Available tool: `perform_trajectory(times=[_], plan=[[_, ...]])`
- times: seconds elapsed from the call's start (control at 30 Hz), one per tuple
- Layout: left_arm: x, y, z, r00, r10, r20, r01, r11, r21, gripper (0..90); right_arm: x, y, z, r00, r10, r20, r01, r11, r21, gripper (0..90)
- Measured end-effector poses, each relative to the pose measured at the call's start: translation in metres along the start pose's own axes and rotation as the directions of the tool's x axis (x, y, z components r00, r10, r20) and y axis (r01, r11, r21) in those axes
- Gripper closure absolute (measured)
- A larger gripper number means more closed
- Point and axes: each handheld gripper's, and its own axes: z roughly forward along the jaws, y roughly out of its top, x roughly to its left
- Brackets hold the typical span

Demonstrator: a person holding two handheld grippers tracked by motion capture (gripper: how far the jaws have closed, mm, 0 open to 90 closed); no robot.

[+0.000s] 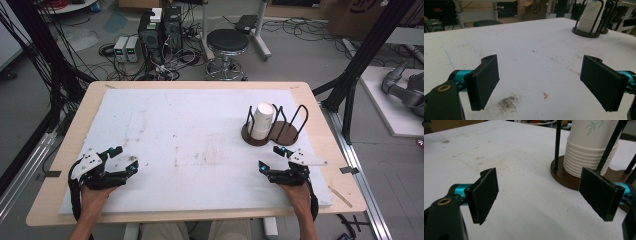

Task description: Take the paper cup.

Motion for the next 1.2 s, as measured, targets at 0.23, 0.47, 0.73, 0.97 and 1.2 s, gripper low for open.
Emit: perform_trajectory(times=[0.23, 0.47, 0.73, 0.97, 1.2], plan=[[0.000, 0.000, -0.001, 1.0000, 0.005, 0.001, -0.005, 1.0000, -0.002, 15.5, -0.001, -0.003, -0.005, 0.9999, 0.014, -0.008, -0.014, 0.998, -0.053, 16.7], [-0.002, 0.000, 0.000, 0.9997, 0.024, 0.001, -0.024, 0.9997, 0.006, 15.5, -0.002, -0.001, -0.003, 0.9997, 0.016, -0.018, -0.016, 0.999, -0.035, 16.6], [-0.002, 0.000, 0.000, 0.9997, 0.022, -0.001, -0.022, 0.9997, 0.010, 15.5, -0.003, 0.000, -0.002, 0.9987, 0.007, -0.051, -0.007, 1.000, -0.009, 16.6], [-0.002, 0.001, 0.002, 0.9997, 0.026, 0.000, -0.026, 0.9993, 0.028, 15.5, -0.006, 0.014, -0.009, 0.9953, -0.002, -0.097, -0.003, 0.998, -0.056, 16.6], [-0.001, 0.001, 0.003, 0.9997, 0.022, 0.005, -0.022, 0.9991, 0.035, 15.5, -0.019, 0.058, -0.029, 0.9969, 0.007, -0.079, -0.018, 0.991, -0.136, 16.6]])
